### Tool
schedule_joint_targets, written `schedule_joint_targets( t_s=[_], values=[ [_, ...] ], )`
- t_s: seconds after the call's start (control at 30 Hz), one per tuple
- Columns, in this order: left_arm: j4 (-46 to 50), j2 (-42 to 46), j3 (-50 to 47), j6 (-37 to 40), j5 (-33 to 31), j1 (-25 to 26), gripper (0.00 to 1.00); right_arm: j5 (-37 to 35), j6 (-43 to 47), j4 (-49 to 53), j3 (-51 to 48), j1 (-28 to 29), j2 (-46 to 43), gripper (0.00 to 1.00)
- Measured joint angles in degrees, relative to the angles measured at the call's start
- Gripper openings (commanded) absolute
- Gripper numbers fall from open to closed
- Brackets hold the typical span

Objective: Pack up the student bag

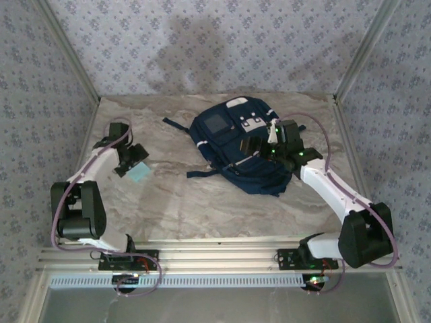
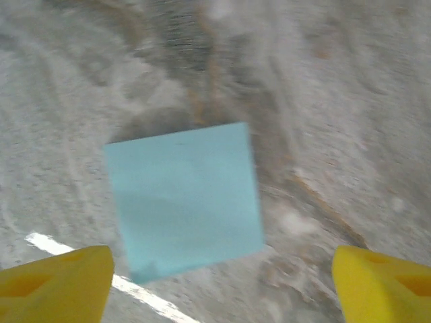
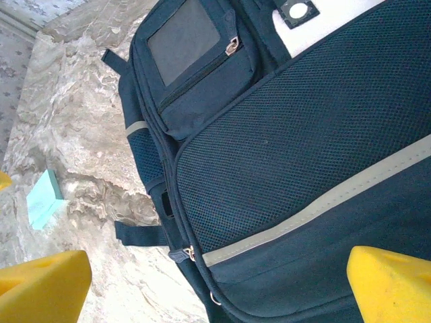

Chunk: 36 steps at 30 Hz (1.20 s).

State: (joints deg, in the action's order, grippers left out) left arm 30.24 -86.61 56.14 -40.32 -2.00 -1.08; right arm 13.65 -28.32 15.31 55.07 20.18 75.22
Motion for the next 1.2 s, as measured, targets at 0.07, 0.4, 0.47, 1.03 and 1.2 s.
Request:
schedule_joint_targets(
  t_s=[0.07,0.4,0.47,1.03,1.2],
  values=[
    [-1.31,0.39,-2.49,-1.77,-0.04,-1.42,0.76,-0.52,0.35,0.2,0.0,0.0,0.0,0.99],
    [-6.08,0.39,-4.98,-7.65,-2.1,-1.99,0.55,-2.25,0.79,1.31,0.0,0.0,0.0,0.99],
    [-6.82,-0.24,-4.98,-8.33,-2.34,-2.21,0.55,-2.56,0.79,1.55,-0.02,0.0,-0.02,0.99],
    [-10.03,-6.4,-6.38,-10.82,-1.46,-3.02,0.3,-4.52,0.94,3.3,-0.74,-0.07,-2.1,0.96],
    [-12.55,-6.88,-5.66,-10.71,-0.35,-3.04,0.0,-4.9,0.94,3.41,-0.92,-0.22,-2.75,0.95]
  ],
)
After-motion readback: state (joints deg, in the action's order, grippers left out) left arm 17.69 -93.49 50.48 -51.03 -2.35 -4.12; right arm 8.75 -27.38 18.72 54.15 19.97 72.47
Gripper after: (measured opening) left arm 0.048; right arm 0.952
